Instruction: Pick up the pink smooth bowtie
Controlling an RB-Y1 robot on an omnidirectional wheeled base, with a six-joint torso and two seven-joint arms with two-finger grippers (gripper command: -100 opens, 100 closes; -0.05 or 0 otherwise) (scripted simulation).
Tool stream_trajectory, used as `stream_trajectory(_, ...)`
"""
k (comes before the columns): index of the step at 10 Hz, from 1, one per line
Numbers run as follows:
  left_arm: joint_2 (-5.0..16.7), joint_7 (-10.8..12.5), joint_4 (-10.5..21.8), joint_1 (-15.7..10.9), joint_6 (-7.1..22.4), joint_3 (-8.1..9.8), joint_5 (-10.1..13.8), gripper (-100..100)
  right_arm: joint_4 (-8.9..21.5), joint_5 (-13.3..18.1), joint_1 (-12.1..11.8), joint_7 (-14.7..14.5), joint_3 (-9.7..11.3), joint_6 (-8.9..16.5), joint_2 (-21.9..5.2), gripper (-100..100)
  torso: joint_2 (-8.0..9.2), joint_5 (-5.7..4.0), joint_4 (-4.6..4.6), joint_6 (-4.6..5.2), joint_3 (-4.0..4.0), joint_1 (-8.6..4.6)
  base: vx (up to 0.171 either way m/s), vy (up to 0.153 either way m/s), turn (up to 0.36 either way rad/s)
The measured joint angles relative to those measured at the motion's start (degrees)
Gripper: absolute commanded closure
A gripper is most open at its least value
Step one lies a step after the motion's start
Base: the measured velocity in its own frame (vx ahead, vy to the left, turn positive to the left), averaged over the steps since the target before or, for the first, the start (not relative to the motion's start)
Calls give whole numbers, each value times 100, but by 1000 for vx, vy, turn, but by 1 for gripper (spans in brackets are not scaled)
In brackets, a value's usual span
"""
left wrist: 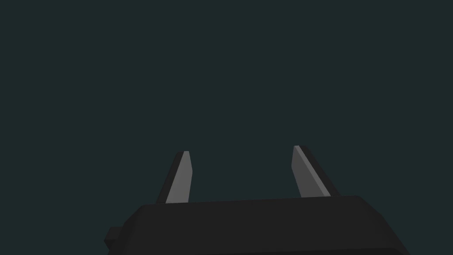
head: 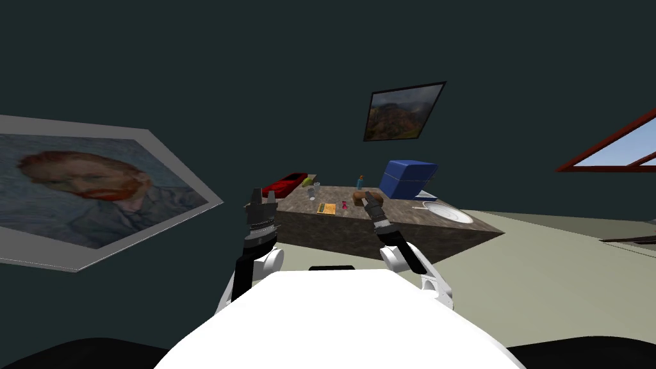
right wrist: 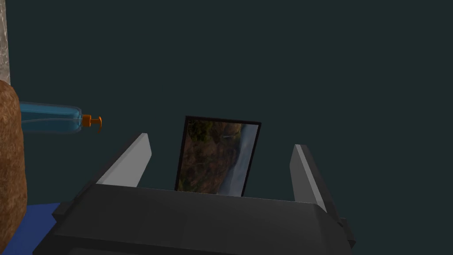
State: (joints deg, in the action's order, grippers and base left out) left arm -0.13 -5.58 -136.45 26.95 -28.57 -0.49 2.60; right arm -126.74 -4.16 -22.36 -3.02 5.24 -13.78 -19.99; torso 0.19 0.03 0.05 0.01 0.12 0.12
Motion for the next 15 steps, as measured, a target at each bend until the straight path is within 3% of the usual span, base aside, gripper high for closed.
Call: stream_trajectory(15,0,0,0,0,0,0,0,0,419,-1060,738,-1027,847,2094,-2097,-100,-15,0,-4,0,-9,1,-24,35,63)
